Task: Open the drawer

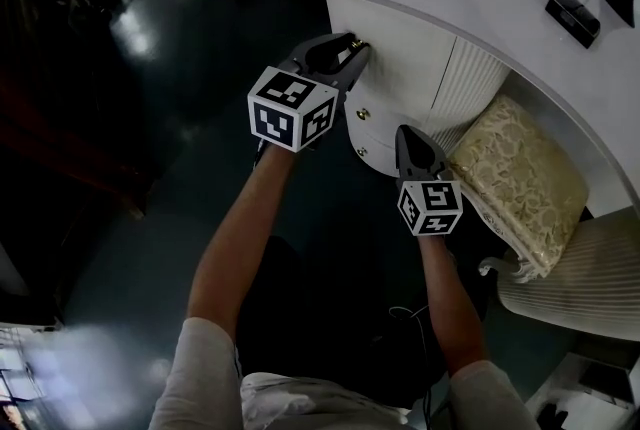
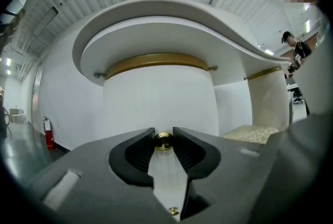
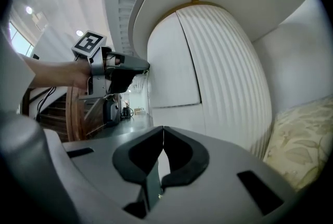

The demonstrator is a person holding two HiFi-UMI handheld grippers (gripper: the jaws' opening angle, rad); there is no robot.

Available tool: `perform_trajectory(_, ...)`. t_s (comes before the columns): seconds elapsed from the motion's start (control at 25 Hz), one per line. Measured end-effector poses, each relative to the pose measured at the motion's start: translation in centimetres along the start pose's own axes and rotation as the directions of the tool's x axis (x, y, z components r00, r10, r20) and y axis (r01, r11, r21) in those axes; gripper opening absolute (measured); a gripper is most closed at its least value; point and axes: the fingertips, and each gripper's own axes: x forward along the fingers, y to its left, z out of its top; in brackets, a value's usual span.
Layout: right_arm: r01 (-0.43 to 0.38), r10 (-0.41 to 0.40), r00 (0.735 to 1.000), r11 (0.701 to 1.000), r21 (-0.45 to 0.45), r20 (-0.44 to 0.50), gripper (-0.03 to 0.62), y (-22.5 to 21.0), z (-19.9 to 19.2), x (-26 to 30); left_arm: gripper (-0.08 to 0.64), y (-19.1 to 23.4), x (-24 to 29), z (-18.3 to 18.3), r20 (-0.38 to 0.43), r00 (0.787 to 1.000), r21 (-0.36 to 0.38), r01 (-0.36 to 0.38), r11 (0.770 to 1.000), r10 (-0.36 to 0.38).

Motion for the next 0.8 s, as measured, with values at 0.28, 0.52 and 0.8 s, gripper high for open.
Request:
perform_trajectory(0.28, -0.016, 0.016, 1.0, 1.0, 0.003, 0.02, 0.015, 0.6, 0.8, 0.1, 0.107, 0.1, -0.2, 0.1, 0.068, 0.997, 0.022, -0.023, 0.999, 0.022)
perform_trajectory(0.52, -0.009, 0.009, 1.0, 1.0, 0.022, 0.021, 0.015, 0.2, 0.7, -0.4, 0.104, 0.1, -0.3, 0.0, 0.041, 0.998, -0.03, -0.04, 0.999, 0.041)
perform_trajectory(0.8, -0.015, 0.015, 0.999, 1.0, 0.025, 0.037, 0.015, 0.8, 1.3, 0.3, 0.103, 0.0, -0.4, 0.0, 0.029, 0.999, -0.042, -0.036, 0.998, 0.037)
